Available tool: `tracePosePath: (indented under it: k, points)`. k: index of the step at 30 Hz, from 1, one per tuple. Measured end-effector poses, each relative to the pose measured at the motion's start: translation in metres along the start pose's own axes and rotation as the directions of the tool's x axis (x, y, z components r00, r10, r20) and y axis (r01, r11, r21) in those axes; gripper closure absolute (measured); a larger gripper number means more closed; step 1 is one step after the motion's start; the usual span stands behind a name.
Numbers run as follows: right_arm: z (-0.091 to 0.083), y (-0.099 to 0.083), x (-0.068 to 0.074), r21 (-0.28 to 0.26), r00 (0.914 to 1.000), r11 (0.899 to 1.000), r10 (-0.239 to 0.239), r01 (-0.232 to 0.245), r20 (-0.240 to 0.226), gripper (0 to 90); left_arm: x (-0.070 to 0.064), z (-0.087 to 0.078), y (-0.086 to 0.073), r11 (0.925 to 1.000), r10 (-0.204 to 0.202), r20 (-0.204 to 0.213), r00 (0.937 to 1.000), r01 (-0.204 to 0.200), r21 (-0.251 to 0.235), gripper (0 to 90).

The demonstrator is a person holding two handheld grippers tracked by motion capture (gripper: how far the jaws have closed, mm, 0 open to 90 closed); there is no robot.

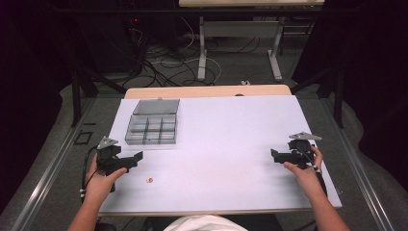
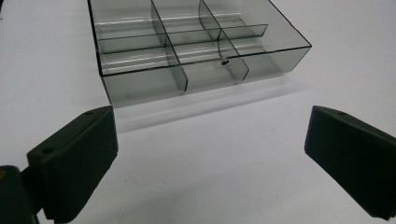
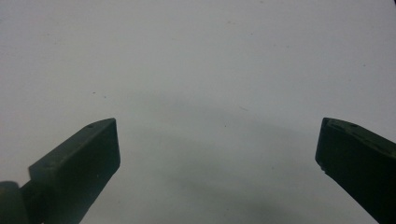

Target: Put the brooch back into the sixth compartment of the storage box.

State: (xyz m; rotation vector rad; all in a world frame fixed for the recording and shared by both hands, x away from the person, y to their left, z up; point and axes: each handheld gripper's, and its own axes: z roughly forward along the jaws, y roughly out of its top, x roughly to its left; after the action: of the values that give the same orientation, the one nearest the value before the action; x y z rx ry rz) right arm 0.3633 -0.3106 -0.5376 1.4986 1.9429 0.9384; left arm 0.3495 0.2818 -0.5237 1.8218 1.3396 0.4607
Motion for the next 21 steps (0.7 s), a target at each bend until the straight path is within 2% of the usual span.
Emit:
tracePosePath:
  k: [1,7,8,11,18,20,21]
  points:
    - [-0.006,0.0,0.002,-0.011,1.0,1.0,-0.007,0.007,-0.003,0.0,-0.001,0.0,0.0,1.0,0.0,0.003,1.0,0.0,0.0,3.3]
    - [-0.017,0.001,0.006,-0.018,0.9998,1.0,0.01,-0.01,-0.019,0.0,-0.004,0.001,0.002,0.9996,0.018,0.015,0.9997,-0.019,0.019,4.0]
    - [-0.021,0.002,0.008,-0.02,0.9994,1.0,0.017,-0.017,-0.031,0.0,-0.006,0.002,0.002,0.9999,0.013,0.017,0.9998,-0.013,0.007,4.0]
    - [-0.027,0.004,0.011,-0.033,0.9994,0.999,0.014,-0.015,-0.031,0.0,-0.009,0.0,0.002,0.9995,0.031,0.024,0.9992,-0.031,0.005,4.0]
    - [-0.037,0.007,0.016,-0.044,0.9994,0.999,-0.008,0.006,-0.033,0.0,-0.011,-0.004,0.003,0.9999,0.016,0.036,0.9992,-0.016,-0.004,4.0]
    - [-0.037,0.007,0.015,-0.044,0.9994,0.999,-0.009,0.007,-0.033,0.0,-0.012,-0.004,0.004,1.0,-0.004,0.045,0.999,0.004,-0.004,4.0]
    - [-0.037,0.006,0.015,-0.044,0.9993,0.999,-0.008,0.007,-0.036,0.0,-0.012,-0.005,0.004,1.0,0.009,0.046,0.9989,-0.009,0.0,4.0]
